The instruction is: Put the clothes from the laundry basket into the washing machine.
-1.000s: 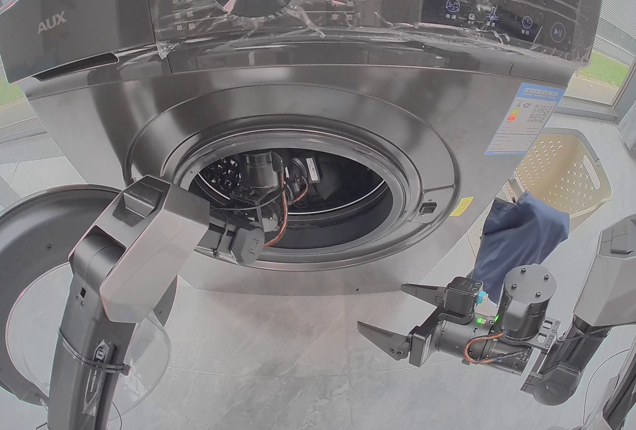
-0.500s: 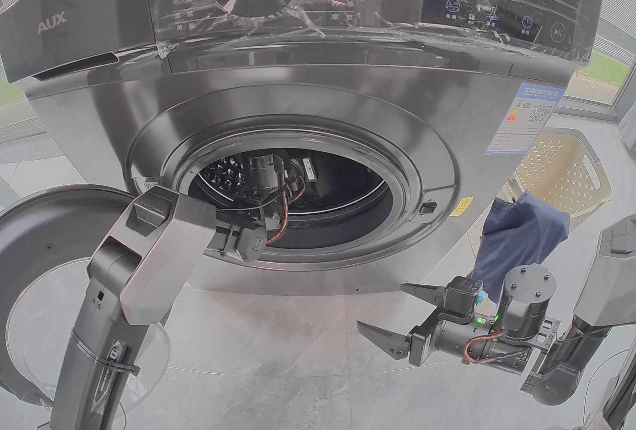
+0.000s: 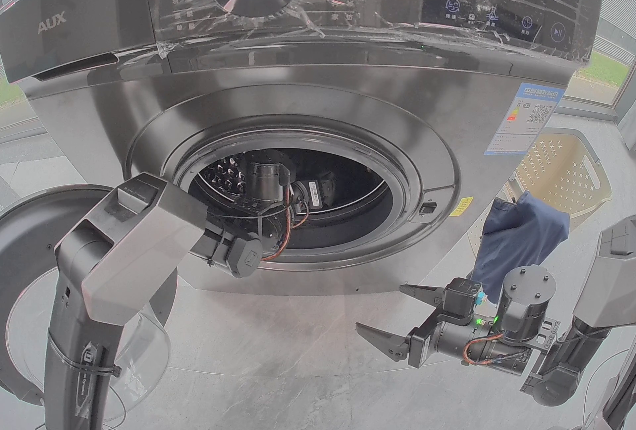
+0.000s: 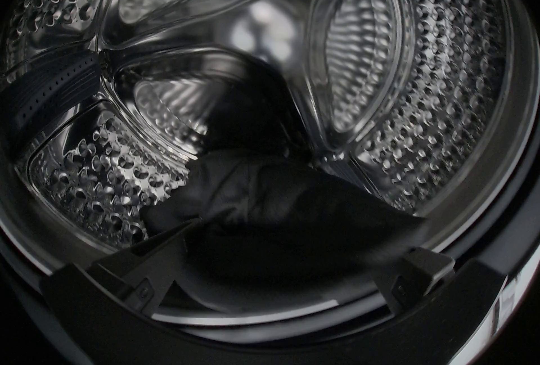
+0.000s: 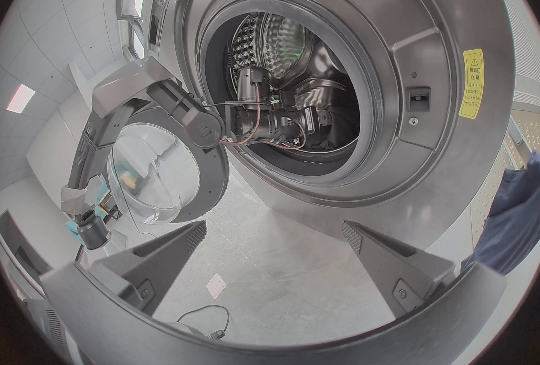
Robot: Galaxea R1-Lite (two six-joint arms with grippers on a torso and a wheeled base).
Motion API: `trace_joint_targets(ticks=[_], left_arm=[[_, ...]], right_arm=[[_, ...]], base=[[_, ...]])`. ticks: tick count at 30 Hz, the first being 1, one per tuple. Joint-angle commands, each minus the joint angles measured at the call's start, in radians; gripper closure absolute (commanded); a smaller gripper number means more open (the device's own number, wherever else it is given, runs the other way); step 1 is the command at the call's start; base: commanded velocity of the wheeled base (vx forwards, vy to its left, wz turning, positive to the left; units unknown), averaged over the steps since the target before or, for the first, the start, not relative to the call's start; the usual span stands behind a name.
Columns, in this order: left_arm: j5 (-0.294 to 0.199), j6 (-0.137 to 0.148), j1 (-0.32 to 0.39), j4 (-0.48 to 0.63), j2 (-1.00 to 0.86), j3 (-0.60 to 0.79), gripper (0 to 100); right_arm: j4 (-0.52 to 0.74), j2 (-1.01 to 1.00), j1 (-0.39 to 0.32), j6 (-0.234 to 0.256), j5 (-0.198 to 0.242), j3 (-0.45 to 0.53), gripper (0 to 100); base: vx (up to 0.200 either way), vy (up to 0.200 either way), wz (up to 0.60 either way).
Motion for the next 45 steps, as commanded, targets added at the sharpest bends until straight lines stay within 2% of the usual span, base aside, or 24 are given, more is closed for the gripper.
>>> trace_joint_targets(ticks=[1, 9, 20, 25, 29, 35, 38, 39, 44, 45], left_arm=[[-0.033, 0.038, -0.054, -0.002, -0.14, 0.221, 0], [-0.072, 0.091, -0.072, 0.0, -0.246, 0.391, 0], [-0.09, 0.094, -0.062, -0.083, -0.273, 0.439, 0], [-0.095, 0.093, -0.062, -0.106, -0.31, 0.506, 0], [-0.09, 0.09, -0.085, -0.203, -0.338, 0.623, 0], [-0.085, 0.093, -0.161, -0.464, -0.402, 0.855, 0], [-0.087, 0.093, -0.198, -0.533, -0.438, 0.947, 0], [-0.091, 0.091, -0.232, -0.583, -0.478, 1.019, 0], [-0.09, 0.088, -0.275, -0.645, -0.573, 1.174, 0], [-0.084, 0.087, -0.276, -0.648, -0.588, 1.194, 0]], right_arm=[[0.001, 0.002, 0.001, 0.0, 0.001, -0.001, 0], [-0.001, 0.0, 0.001, 0.0, 0.001, 0.002, 0], [-0.001, 0.002, 0.001, 0.0, 0.001, 0.002, 0], [-0.001, 0.002, 0.0, 0.0, 0.001, 0.002, 0], [-0.001, -0.003, -0.003, 0.0, -0.001, 0.011, 0], [0.002, -0.086, -0.005, 0.0, 0.001, 0.085, 0], [0.002, -0.118, 0.0, 0.0, -0.001, 0.102, 0], [0.002, -0.138, 0.003, 0.001, -0.002, 0.108, 0], [0.002, -0.189, -0.012, 0.003, -0.005, 0.153, 0], [0.002, -0.201, -0.014, 0.003, -0.021, 0.157, 0]], base=[[0.0, 0.0, 0.0], [0.0, 0.0, 0.0], [0.0, 0.0, 0.0], [0.0, 0.0, 0.0], [0.0, 0.0, 0.0], [0.0, 0.0, 0.0], [0.0, 0.0, 0.0], [0.0, 0.0, 0.0], [0.0, 0.0, 0.0], [0.0, 0.0, 0.0]])
